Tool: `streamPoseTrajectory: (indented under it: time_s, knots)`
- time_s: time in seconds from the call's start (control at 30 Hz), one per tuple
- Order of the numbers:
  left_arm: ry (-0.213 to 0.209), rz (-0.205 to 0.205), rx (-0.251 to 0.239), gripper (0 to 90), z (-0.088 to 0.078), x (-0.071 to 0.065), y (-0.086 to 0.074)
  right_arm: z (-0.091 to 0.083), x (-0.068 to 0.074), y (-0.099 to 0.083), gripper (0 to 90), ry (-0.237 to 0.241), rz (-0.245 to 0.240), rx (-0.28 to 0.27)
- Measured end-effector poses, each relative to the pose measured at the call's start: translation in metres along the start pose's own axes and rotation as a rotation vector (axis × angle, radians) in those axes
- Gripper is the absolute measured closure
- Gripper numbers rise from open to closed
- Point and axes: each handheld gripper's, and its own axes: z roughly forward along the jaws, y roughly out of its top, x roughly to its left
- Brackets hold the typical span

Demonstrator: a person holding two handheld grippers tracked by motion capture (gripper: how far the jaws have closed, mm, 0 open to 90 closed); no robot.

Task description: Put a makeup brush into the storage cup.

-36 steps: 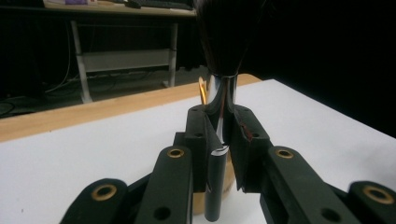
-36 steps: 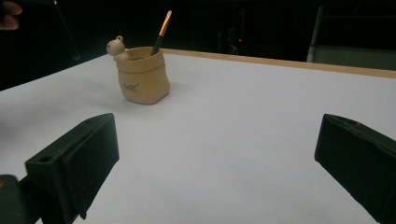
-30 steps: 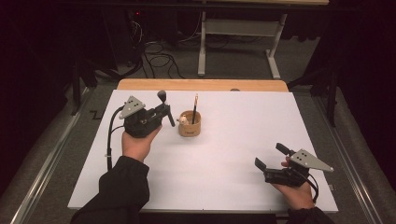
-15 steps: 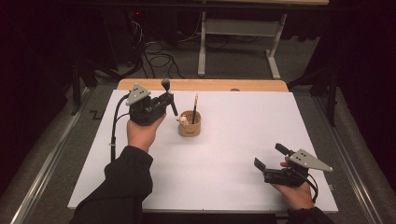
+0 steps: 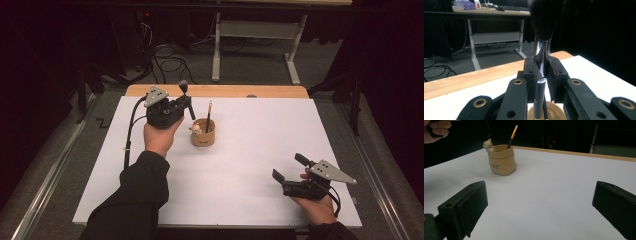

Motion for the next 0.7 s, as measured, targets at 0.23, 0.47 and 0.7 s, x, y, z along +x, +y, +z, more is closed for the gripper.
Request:
streamPoseTrajectory:
  time_s: [0.23,0.47,0.7]
  knots:
    - [0.004,0.001,0.008,78.2,0.009,-0.001,0.002,0.0,0.0,0.0,0.6,0.004,0.001,-0.001]
    - [0.008,-0.008,0.035,78.2,0.017,0.0,-0.001,0.001,0.001,-0.001,0.6,0.006,0.001,0.003]
    - [0.008,0.001,0.06,78.2,0.023,-0.002,-0.006,0.001,0.0,-0.001,0.6,0.006,0.0,0.004]
